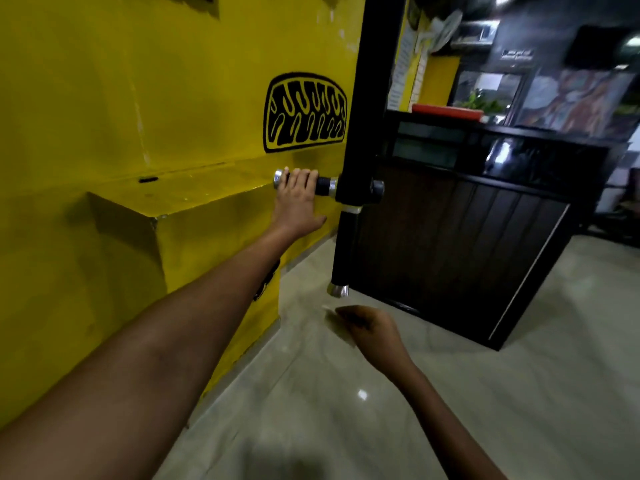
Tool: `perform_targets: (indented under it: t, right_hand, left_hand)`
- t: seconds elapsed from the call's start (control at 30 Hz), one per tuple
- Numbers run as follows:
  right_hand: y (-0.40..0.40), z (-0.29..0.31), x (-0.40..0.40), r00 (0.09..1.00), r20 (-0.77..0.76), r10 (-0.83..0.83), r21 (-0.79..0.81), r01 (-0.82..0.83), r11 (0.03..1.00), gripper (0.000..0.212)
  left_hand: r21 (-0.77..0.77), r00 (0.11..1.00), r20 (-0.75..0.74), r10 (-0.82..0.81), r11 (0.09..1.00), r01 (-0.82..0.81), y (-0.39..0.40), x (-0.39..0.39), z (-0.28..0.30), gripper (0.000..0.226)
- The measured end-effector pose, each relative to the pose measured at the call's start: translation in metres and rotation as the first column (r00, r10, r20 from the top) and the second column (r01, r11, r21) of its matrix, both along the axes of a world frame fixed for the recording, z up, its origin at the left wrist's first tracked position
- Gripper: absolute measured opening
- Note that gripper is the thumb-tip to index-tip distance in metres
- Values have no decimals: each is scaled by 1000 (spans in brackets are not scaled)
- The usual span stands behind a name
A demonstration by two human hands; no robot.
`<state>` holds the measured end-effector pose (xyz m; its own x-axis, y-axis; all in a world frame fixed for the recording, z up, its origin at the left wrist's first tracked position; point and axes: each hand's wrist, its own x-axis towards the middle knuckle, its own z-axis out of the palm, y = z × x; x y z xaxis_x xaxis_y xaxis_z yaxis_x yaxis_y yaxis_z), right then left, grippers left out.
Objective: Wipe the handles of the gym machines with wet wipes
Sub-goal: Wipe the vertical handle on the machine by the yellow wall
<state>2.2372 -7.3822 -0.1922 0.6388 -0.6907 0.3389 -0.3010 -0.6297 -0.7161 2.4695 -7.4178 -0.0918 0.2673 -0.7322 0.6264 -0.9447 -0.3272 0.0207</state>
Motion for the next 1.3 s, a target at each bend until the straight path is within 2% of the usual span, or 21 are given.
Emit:
perform_targets:
  t: [0.17, 0.37, 0.5, 0.63, 0.77, 0.93, 1.03, 1.1, 1.17, 1.3]
  right_hand:
    - [4, 20, -3, 999, 34, -27, -160, 32, 987, 23]
    - [-6, 26, 13, 983, 173, -60, -188, 93, 978, 20]
    - [-16, 29, 20, 954, 285, -91, -189, 149, 971, 16]
    - [-34, 40, 26, 931, 345, -120, -197, 197, 960, 18]
    - [-49, 52, 38, 894, 424, -143, -209, 250, 945, 23]
    - [-57, 62, 54, 756, 627, -189, -244, 421, 874, 26]
    - [-63, 59, 61, 711, 682, -172, -340, 517, 786, 26]
    - [-71, 55, 66, 724, 676, -137, -422, 533, 734, 26]
    - [-80, 48, 73, 776, 621, -109, -511, 507, 694, 26]
    - [-94, 23, 91, 864, 482, -146, -582, 440, 684, 35]
  left_hand:
    - [82, 1000, -7, 6, 997, -5, 7, -6, 5, 96]
    - [-37, 999, -5, -50, 998, 49, 4, -1, -1, 72]
    - [-158, 996, 3, -87, 984, 87, -1, 2, -4, 83]
    - [-210, 994, 66, -93, 972, 105, -5, 0, 2, 79]
    - [-251, 968, 90, -235, 935, 250, -11, -4, 21, 82]
    - [-118, 919, 253, -303, 933, 341, -23, -1, 13, 68]
    - [-75, 874, 338, -349, 916, 395, -27, 11, 20, 63]
    - [-19, 826, 361, -433, 882, 471, -28, 23, 33, 60]
    - [7, 789, 382, -481, 855, 518, -28, 32, 40, 57]
    - [-52, 811, 401, -425, 874, 484, -36, 33, 31, 53]
